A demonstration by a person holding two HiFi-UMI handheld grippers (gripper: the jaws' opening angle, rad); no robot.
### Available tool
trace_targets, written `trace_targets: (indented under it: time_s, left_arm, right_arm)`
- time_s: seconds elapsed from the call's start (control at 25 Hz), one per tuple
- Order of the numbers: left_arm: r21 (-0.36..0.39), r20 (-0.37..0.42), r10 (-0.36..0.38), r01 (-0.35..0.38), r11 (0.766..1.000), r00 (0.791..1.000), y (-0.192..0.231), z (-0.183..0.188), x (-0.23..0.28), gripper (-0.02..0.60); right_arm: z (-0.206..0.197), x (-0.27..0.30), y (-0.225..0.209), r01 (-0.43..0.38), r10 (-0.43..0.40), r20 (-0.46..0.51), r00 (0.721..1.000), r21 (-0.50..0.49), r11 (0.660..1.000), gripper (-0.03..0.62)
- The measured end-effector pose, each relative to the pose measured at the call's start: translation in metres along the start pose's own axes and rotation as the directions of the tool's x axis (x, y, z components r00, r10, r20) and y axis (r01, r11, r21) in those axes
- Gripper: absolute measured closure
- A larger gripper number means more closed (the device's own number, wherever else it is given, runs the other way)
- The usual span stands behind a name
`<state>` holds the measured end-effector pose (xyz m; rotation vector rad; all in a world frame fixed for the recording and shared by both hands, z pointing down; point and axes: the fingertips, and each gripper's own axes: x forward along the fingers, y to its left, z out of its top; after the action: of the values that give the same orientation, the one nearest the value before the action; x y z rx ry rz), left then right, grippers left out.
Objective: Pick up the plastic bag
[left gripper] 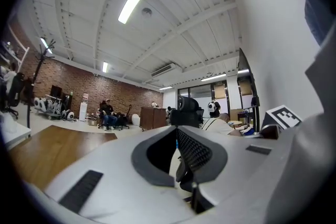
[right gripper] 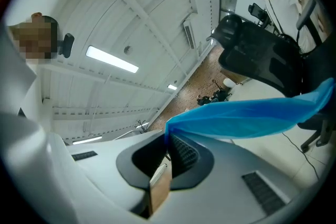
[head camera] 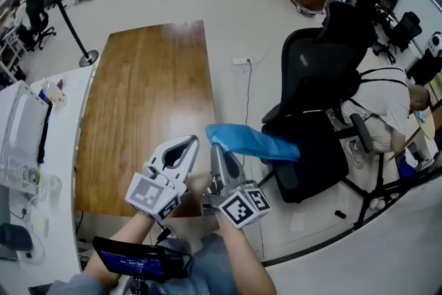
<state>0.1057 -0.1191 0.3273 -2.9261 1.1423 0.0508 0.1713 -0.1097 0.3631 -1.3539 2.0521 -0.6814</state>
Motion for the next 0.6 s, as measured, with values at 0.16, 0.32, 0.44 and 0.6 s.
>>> trace_targets:
  time_s: [0.16,0.32,0.44,0.6]
  left_arm:
    - [0.018,0.014,0.023,-0.023,1.0,1.0,0.02,0.007,-0.025,0.563]
    - [0.021,0.027,0.061,-0.062,0.998,0.998,0.045,0.012,-0.051,0.563]
    - [0.027,0.035,0.091,-0.092,0.995,0.995,0.064,0.017,-0.072,0.562]
    - [0.033,0.036,0.132,-0.133,0.991,0.991,0.091,0.019,-0.099,0.563]
  right_arm:
    - [-0.013,0.015,0.029,-0.037,0.036,-0.015,0.999,-0.026,0.999,0.593]
    - [-0.033,0.031,0.054,-0.073,0.072,-0.038,0.997,-0.03,0.997,0.593]
    - [-0.049,0.042,0.072,-0.098,0.096,-0.055,0.994,-0.031,0.995,0.593]
    - [-0.074,0.056,0.094,-0.127,0.124,-0.08,0.989,-0.026,0.992,0.593]
